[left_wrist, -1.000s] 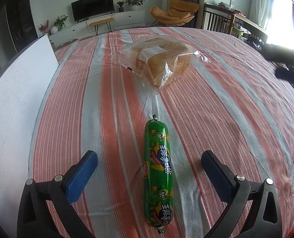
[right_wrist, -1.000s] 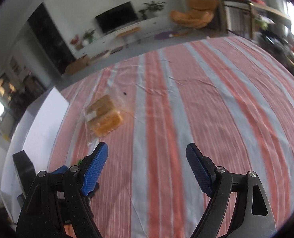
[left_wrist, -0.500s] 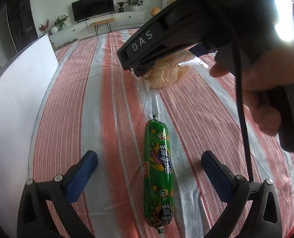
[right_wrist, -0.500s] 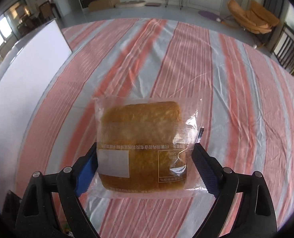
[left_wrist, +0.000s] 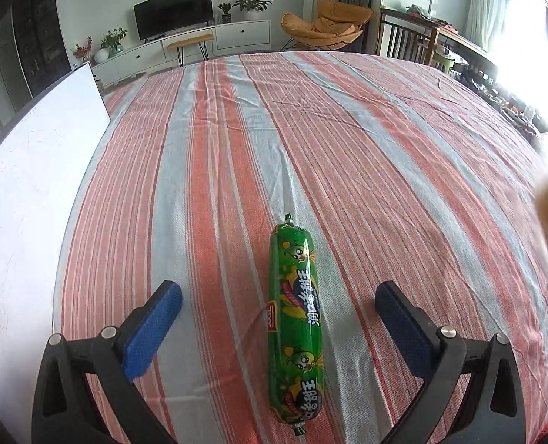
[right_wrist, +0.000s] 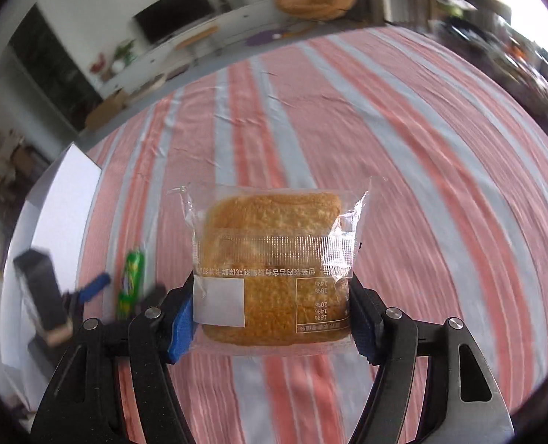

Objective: Organize snacks
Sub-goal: 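Grasp the bagged bread loaf with the right tool and lift it, then grasp the green sausage with the left tool while the right tool holds the bread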

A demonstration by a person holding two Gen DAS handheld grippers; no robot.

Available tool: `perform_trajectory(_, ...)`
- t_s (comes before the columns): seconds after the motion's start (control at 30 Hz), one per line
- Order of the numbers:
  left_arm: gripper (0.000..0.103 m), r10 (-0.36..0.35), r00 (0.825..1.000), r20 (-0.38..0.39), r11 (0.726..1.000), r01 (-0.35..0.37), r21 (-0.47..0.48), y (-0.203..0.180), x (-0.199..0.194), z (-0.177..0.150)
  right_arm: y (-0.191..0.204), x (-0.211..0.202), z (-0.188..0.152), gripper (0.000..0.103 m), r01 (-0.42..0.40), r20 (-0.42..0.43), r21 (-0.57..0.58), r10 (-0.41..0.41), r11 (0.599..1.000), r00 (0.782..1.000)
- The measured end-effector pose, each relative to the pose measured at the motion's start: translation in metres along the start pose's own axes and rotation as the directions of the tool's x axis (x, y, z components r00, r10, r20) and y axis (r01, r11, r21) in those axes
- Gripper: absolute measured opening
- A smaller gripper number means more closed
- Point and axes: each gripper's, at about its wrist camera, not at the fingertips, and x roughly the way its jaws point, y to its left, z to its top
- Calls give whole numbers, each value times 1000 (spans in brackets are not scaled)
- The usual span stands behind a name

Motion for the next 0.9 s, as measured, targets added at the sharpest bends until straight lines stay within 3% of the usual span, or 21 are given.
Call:
perform_trajectory(0.13,103,1,1000,0,1000,-1,-1,0,0,0,2,-14,-39,71,-18,72,57,14,998,997)
perform_trajectory(0.33,103,1,1000,1,1000,-1,-2,0,0,0,8,-14,-66,71,-17,207,122,-9,992,978)
perform_trajectory(0.7,103,-8,1000,-7,1000,8,4,1,1,1,5,-17,-76,71,-41,259,116,9,992,966)
perform_trajectory(0.83,103,-80,991,-110,996,84,30,8,4,10,2,-20,-78,71,-63,268,125,27,990,963)
perform_trajectory(0.9,103,-166,977,-136,985,160,-56,23,1,15,1,-20,-78,72,-70,270,129,33,989,962)
